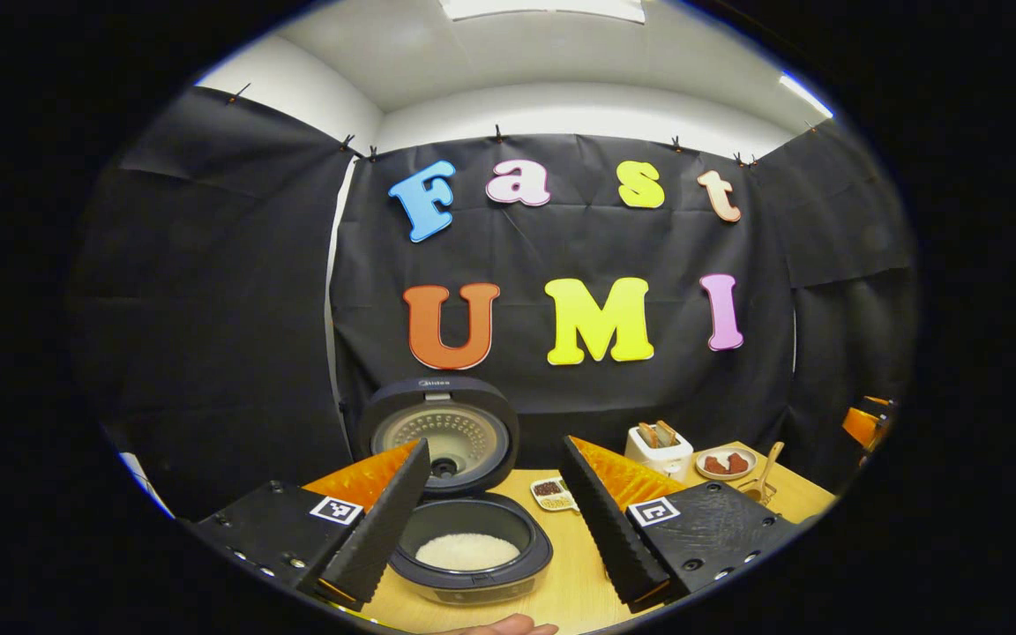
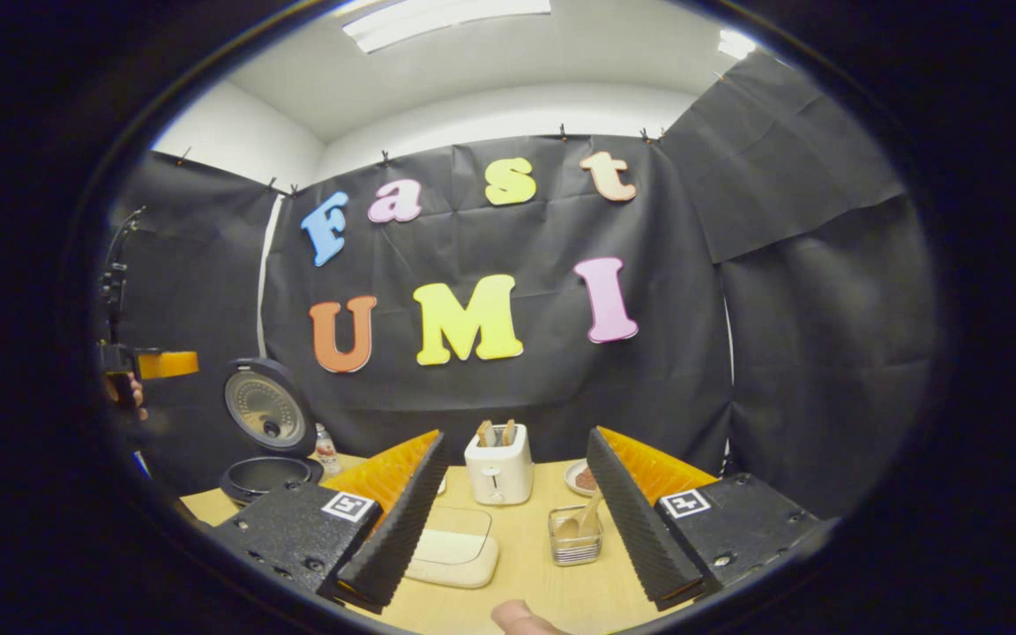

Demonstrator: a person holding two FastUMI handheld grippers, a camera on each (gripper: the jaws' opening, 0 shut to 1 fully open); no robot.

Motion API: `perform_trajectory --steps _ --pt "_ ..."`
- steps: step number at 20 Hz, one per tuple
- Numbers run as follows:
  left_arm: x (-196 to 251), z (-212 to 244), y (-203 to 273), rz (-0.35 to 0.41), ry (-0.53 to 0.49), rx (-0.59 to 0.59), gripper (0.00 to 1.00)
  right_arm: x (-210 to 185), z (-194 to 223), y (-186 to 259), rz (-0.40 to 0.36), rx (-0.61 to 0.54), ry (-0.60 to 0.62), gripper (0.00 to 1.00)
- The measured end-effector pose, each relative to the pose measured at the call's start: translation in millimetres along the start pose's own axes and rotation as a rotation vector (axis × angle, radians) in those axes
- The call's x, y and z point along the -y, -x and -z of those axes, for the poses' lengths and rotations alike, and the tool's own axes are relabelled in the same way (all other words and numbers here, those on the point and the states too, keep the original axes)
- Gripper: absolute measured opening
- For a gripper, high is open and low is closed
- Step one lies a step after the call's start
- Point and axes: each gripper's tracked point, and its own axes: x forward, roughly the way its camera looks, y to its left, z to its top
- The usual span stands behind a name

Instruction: Close the left gripper, press the button to open the rice cooker; take a wooden spoon from the chopstick holder with the right hand, scoop a spoonful of rice and pour it into the rice cooker, then put the wooden spoon back into the chopstick holder.

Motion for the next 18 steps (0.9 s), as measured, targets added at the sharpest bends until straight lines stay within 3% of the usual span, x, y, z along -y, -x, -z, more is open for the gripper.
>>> perform_trajectory --steps 3,4,7,9,10,18 --pt "-9.7 -20.4 -28.1 -0.019 -0.023 0.025 0.94 0.1 7.1 -0.1 -0.014 -0.01 0.006 0.96" --pt "-11.4 -24.4 -37.9 -0.024 -0.04 0.036 0.94 1.0 7.6 -1.0 -0.017 -0.008 0.012 1.0" --pt "-16.0 -39.3 -70.5 -0.041 -0.079 0.091 0.94 4.9 12.0 -5.7 -0.017 -0.016 -0.007 1.0" --pt "-21.5 -42.2 -92.7 -0.058 -0.067 0.1 0.94 3.1 13.5 -8.7 -0.031 -0.024 -0.02 0.96" --pt "-21.0 -44.5 -104.1 -0.058 -0.059 0.103 0.95 3.9 13.8 -11.0 -0.036 -0.024 -0.021 1.0" --pt "-64.0 -43.3 -194.0 -0.158 -0.038 0.112 0.95 14.7 13.1 -31.6 0.001 -0.05 0.024 1.0"
